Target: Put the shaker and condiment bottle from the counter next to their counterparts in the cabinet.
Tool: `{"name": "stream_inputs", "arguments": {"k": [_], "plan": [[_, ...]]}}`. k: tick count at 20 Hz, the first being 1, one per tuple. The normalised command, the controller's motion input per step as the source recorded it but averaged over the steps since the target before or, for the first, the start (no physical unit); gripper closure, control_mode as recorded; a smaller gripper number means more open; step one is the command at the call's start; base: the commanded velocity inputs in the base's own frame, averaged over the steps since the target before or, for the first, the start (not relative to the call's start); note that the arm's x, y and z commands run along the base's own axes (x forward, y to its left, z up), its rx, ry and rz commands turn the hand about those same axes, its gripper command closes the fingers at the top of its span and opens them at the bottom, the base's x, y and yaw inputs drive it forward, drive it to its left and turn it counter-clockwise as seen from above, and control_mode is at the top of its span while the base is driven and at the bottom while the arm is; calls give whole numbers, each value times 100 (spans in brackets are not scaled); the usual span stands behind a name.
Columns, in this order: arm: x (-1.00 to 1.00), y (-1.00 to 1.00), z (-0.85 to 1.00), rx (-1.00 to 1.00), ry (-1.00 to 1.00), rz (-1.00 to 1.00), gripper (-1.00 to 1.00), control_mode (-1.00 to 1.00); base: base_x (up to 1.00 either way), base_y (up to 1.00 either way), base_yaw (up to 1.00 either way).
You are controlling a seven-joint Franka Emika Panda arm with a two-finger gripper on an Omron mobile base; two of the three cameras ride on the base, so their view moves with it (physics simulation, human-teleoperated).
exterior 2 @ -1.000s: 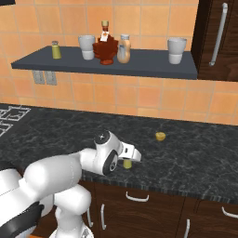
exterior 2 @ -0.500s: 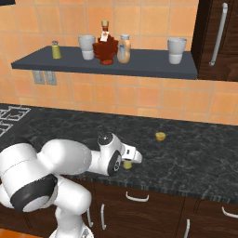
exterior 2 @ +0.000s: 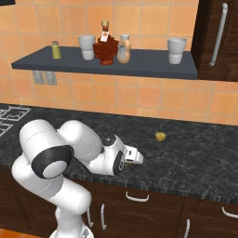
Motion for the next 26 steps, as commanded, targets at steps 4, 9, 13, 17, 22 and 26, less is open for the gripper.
{"name": "stream_inputs", "arguments": {"k": [4, 9, 13, 17, 22, 26], "plan": [[18, 0, -36, 0, 2, 0, 100, -100, 0, 0, 0], [13, 0, -27, 0, 0, 0, 100, -100, 0, 0, 0], [1, 0, -4, 0, -1, 0, 100, -100, 0, 0, 0], [-26, 2, 0, 0, -15, 0, 100, -100, 0, 0, 0], [-37, 4, 15, 0, -12, 0, 100, -100, 0, 0, 0], [-44, 23, 54, 0, -15, 5, 100, -100, 0, 0, 0]]}}
